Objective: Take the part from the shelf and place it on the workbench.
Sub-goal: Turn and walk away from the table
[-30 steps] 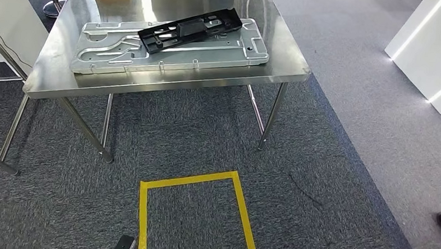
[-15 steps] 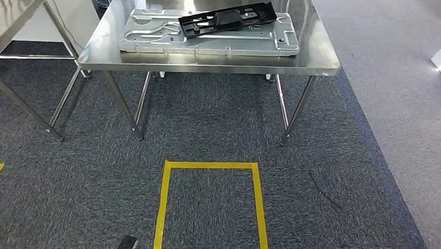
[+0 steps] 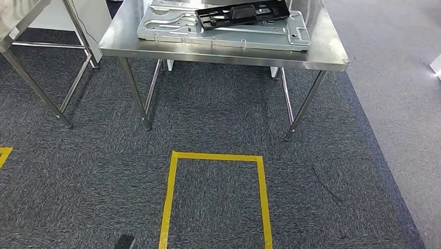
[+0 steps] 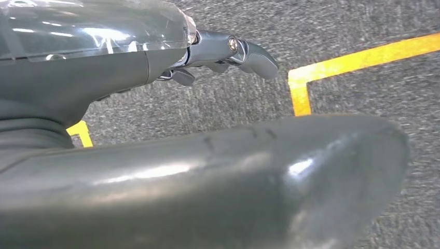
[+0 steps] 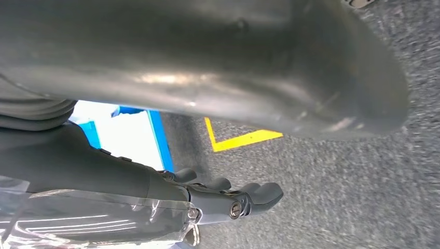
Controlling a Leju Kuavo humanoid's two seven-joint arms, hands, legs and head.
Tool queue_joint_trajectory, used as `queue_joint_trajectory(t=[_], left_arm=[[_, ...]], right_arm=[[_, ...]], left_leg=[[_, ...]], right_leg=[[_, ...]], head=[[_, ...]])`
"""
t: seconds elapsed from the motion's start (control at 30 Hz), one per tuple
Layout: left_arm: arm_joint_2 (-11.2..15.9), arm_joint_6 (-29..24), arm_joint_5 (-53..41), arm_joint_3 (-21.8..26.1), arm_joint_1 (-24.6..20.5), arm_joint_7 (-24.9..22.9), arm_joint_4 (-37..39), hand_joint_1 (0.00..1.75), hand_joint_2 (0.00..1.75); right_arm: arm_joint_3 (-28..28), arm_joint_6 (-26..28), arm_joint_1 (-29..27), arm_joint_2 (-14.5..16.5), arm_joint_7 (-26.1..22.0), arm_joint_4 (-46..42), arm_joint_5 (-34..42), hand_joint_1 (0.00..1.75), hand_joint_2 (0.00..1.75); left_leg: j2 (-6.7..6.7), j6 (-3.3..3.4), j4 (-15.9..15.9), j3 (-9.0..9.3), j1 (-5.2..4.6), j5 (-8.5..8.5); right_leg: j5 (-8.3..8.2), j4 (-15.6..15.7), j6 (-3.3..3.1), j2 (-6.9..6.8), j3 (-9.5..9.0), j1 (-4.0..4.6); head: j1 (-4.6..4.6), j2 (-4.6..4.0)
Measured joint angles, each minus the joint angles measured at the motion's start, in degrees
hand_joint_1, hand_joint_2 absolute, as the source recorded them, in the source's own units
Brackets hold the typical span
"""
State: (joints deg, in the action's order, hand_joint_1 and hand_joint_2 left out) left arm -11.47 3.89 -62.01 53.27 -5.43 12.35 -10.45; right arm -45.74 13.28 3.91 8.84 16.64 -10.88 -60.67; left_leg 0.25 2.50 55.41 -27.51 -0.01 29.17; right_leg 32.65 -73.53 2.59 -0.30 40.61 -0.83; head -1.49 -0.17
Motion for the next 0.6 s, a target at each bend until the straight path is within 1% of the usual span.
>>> queue_joint_trajectory(t=[0.03,0.07,0.1,0.13,0.17,0.23,0.27,0.37,0.5,0.6], left_arm=[[0.0,0.0,0.0,0.0,0.0,0.0,0.0,0.00,0.00],[0.0,-0.1,0.0,0.0,0.0,0.0,0.0,0.00,0.00],[-0.1,-0.1,0.0,0.0,-0.1,0.1,0.0,0.00,0.00],[-0.1,-0.1,0.0,0.0,-0.1,0.2,0.0,0.00,0.00],[-0.2,-0.2,0.0,0.0,-0.2,0.2,0.0,0.00,0.00],[-0.2,-0.3,0.0,0.0,-0.3,0.4,0.0,0.00,0.00],[-0.2,-0.3,0.0,0.0,-0.3,0.4,0.0,0.00,0.00],[-0.1,-0.3,0.0,0.0,-0.3,0.5,0.0,0.00,0.00],[-0.1,-0.3,0.0,0.0,-0.3,0.6,0.0,0.00,0.00],[-0.1,-0.3,-0.1,0.0,-0.4,0.6,0.0,0.00,0.00]], right_arm=[[0.0,0.0,0.0,0.0,0.0,0.0,0.0,0.00,0.00],[0.0,0.0,0.0,0.0,0.0,0.0,0.0,0.00,0.00],[0.0,0.0,0.0,-0.1,0.0,0.0,0.0,0.00,0.00],[0.0,0.0,0.0,-0.1,-0.1,0.0,0.0,0.00,0.44],[0.0,0.0,0.0,-0.1,-0.2,0.0,0.0,0.00,0.87],[0.0,-0.1,-0.1,-0.1,-0.6,0.0,0.0,0.00,1.75],[0.0,-0.1,-0.1,0.0,-0.9,0.0,0.0,0.00,1.75],[-0.1,-0.1,-0.1,0.0,-1.3,0.0,0.0,0.00,1.75],[-0.1,-0.1,-0.1,0.0,-1.3,0.0,0.2,0.00,0.00],[-0.4,-0.1,0.0,0.0,-1.3,0.0,0.3,0.00,0.00]], left_leg=[[-0.08,-0.03,0.1,-0.12,-0.14,-0.11],[-0.16,-0.07,0.2,-0.15,-0.25,-0.17],[-0.21,-0.17,0.2,-0.25,-0.41,-0.20],[-0.24,-0.32,0.4,-0.42,-0.51,-0.25],[-0.24,-0.43,0.6,-0.66,-0.62,-0.23],[-0.25,-0.58,0.9,-1.12,-0.65,-0.24],[-0.25,-0.62,1.0,-1.23,-0.62,-0.24],[-0.28,-0.90,0.9,-1.33,-0.42,-0.38],[-0.30,-1.16,0.8,-1.38,-0.37,-0.52],[-0.32,-1.33,0.7,-1.39,-0.36,-0.63]], right_leg=[[-1.37,2.5,-0.31,0.04,-1.82,0.09],[-3.20,6.6,-0.78,0.15,-4.41,0.27],[-4.49,10.6,-1.34,0.31,-6.91,0.46],[-5.31,14.0,-1.79,0.41,-8.69,0.64],[-5.62,16.1,-1.98,0.49,-9.63,0.71],[-5.51,17.1,-1.85,0.41,-9.64,0.78],[-5.55,17.1,-1.75,0.38,-9.56,0.81],[-5.55,17.0,-1.99,0.33,-9.44,1.05],[-5.56,16.8,-2.23,0.31,-9.38,1.10],[-5.61,16.7,-2.37,0.30,-9.33,1.11]], head=[[0.00,0.00],[0.00,0.00],[0.00,0.00],[0.00,0.00],[0.00,0.00],[0.00,0.00],[0.00,0.00],[0.00,0.00],[0.00,0.00],[0.00,0.00]])
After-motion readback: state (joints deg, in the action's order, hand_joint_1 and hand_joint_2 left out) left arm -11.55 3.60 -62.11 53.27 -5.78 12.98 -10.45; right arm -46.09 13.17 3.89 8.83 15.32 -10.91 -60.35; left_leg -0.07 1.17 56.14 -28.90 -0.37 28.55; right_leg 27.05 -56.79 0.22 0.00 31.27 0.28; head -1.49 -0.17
